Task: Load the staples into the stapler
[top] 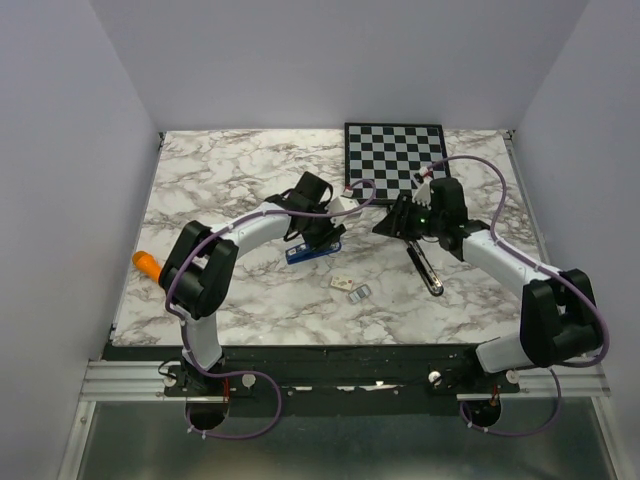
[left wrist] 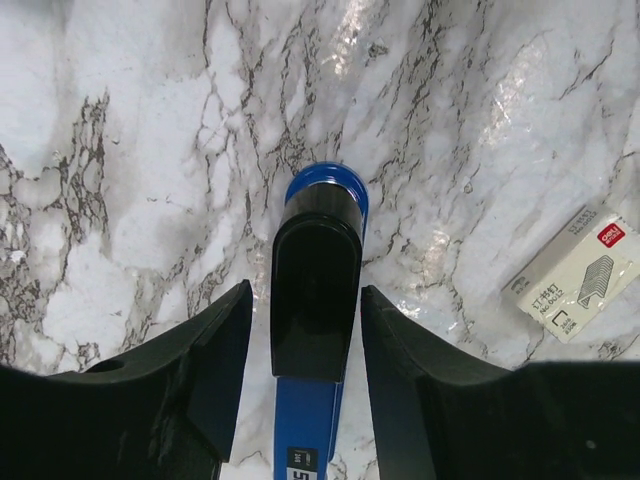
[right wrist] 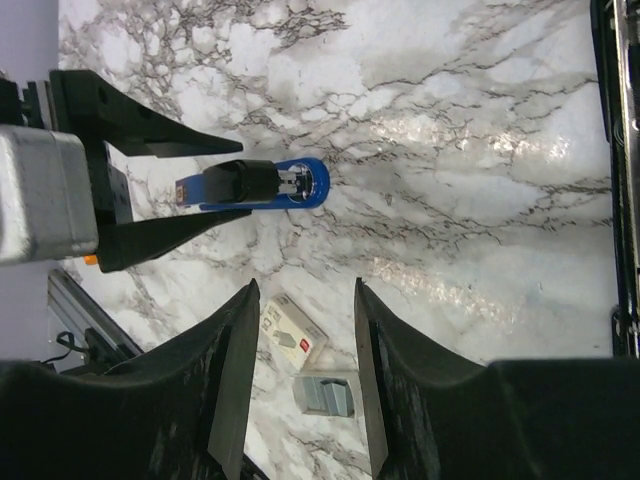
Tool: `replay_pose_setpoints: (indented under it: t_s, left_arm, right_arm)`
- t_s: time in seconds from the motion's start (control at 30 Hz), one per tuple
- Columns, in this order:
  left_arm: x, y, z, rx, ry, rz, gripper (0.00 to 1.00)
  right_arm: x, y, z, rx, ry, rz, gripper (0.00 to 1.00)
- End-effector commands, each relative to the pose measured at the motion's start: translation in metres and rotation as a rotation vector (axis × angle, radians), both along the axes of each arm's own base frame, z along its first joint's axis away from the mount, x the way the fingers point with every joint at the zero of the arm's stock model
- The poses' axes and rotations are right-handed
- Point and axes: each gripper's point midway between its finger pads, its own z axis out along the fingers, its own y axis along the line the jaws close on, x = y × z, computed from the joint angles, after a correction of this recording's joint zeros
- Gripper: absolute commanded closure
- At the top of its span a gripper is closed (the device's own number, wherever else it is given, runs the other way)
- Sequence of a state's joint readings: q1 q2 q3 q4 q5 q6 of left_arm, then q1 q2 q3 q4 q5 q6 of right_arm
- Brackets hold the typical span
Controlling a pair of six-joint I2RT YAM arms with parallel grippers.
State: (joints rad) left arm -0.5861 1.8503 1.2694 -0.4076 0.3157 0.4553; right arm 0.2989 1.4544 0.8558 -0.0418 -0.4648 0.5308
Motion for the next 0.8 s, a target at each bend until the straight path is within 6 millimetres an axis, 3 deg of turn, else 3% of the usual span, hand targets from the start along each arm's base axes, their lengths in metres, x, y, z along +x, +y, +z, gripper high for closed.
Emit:
replay_pose_setpoints:
  t_s: [0.0,0.17,0.27,0.33,0.57,0.77]
  left_arm:
    - [0.006,-0.008,0.027,-0.041,-0.033,0.001,0.45]
    - [0.005,-0.018,0.023,-0.046,-0.019,-0.017,0.46]
    - [0.006,-0.02,0.019,-0.045,-0.008,-0.02,0.53]
    - [0.005,-0.022,0.016,-0.041,0.004,-0.024,0.65]
    - [-0.004,-0.018,-0.013,0.02,0.074,-0.026,0.82]
    - [-0.009,-0.005,-0.036,0.105,0.101,-0.016,0.84]
  right_arm:
    - [-0.017,-0.02,-0.017,-0.087,0.038,-0.034,0.49]
    - [-0.021,-0.023,-0.013,-0.092,0.025,-0.037,0.49]
    - [-0.021,-0.024,-0.012,-0.096,0.025,-0.04,0.49]
    - [-0.021,-0.024,-0.012,-0.096,0.024,-0.039,0.49]
    - [-0.021,-0.025,-0.016,-0.106,0.032,-0.04,0.49]
    - [-0.021,-0.025,-0.019,-0.111,0.042,-0.041,0.49]
